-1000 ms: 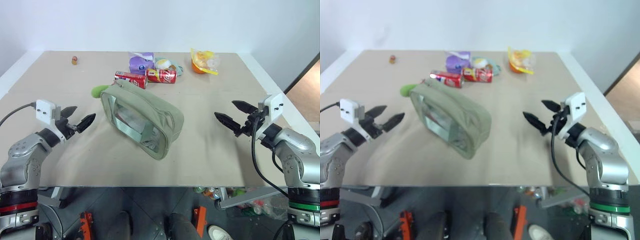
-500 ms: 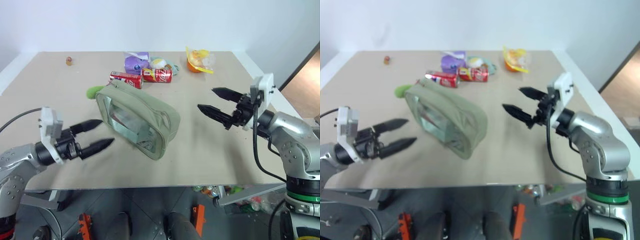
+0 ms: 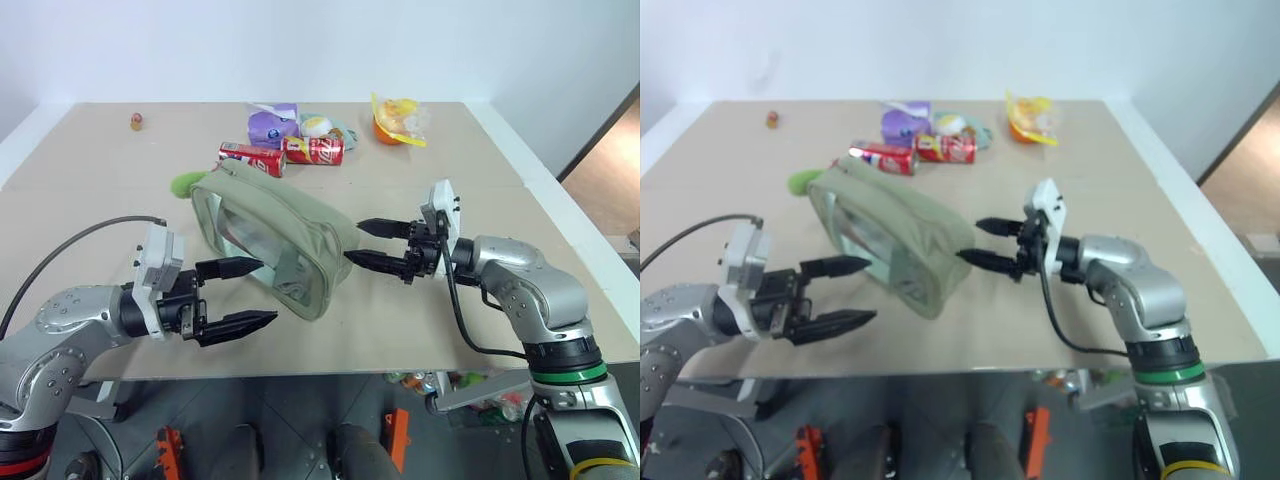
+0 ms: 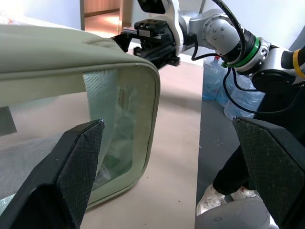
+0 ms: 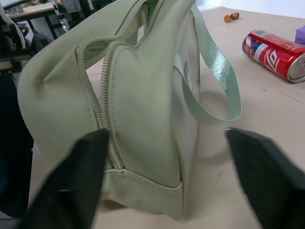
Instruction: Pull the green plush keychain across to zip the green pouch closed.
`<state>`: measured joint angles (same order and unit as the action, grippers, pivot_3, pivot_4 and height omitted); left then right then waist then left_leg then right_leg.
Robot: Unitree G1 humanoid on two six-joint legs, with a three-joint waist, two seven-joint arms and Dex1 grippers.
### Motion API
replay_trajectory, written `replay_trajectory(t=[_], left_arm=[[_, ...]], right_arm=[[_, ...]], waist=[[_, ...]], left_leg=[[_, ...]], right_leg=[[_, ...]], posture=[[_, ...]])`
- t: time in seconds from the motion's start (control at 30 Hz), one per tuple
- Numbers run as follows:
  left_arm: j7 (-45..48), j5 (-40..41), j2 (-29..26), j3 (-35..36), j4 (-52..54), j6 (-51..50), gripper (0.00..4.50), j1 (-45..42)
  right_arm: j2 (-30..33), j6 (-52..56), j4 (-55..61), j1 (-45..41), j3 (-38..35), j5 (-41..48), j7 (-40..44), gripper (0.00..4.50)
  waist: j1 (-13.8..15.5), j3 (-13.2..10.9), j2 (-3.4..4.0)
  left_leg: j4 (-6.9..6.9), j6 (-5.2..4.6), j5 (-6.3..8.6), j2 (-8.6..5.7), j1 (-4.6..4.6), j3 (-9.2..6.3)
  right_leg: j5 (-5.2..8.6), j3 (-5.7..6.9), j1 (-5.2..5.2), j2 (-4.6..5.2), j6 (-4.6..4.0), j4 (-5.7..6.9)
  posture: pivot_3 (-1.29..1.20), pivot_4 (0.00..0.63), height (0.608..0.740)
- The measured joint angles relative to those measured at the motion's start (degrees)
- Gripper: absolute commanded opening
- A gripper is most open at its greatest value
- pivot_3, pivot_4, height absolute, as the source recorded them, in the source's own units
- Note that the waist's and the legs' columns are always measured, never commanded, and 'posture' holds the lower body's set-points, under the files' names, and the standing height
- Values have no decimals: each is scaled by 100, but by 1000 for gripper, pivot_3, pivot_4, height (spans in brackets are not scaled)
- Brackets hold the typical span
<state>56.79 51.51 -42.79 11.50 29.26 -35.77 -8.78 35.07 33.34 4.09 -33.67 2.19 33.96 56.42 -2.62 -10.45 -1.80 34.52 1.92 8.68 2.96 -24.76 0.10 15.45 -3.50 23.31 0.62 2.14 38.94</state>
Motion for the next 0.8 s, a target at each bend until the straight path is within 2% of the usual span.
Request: replay_trajectory(t=[0.03,0.07,0.13,0.27,0.6,0.73,0.8], left_arm=[[-2,-53,5,-5,-17,63,4500,39],[-4,-87,15,-5,-18,88,4500,55],[-13,-126,60,-5,-19,116,4500,111],[-31,-166,130,-5,-19,178,4500,186],[-122,-267,234,-55,-62,223,4500,182],[-128,-326,321,-110,-63,227,4500,184],[-127,-362,354,-190,-65,228,4500,139]], right_arm=[[-23,-41,-43,-77,0,-1,69,2123],[-40,-51,-65,-87,0,-1,83,1928],[-102,-59,-121,-88,0,0,114,1121],[-145,-57,-126,-89,0,3,210,31],[-67,39,-116,-301,13,-18,405,31],[302,-568,-981,-999,66,-509,1013,31],[352,-1311,-2070,-1600,316,-999,1450,31]], waist=[[2,0,0],[2,0,0],[2,0,0],[2,0,0],[3,-2,3],[2,-2,2],[-8,-2,3]], left_leg=[[-1,1,1,7,0,-6],[-1,1,1,9,0,-7],[0,1,1,11,1,-6],[2,1,1,12,1,-5],[2,2,1,14,0,-4],[5,2,1,13,3,-1],[6,1,0,13,9,6]], right_leg=[[1,6,0,-8,-6,1],[1,7,-1,-11,-8,1],[-1,6,0,-12,-10,1],[-5,6,-2,-12,-10,1],[-5,3,2,-15,-11,1],[-7,2,-1,-14,-10,0],[-11,-3,-1,-16,-18,0]], posture=[[0,150,740],[0,150,740],[0,150,740],[0,150,740],[0,150,740],[0,150,740],[0,150,740]])
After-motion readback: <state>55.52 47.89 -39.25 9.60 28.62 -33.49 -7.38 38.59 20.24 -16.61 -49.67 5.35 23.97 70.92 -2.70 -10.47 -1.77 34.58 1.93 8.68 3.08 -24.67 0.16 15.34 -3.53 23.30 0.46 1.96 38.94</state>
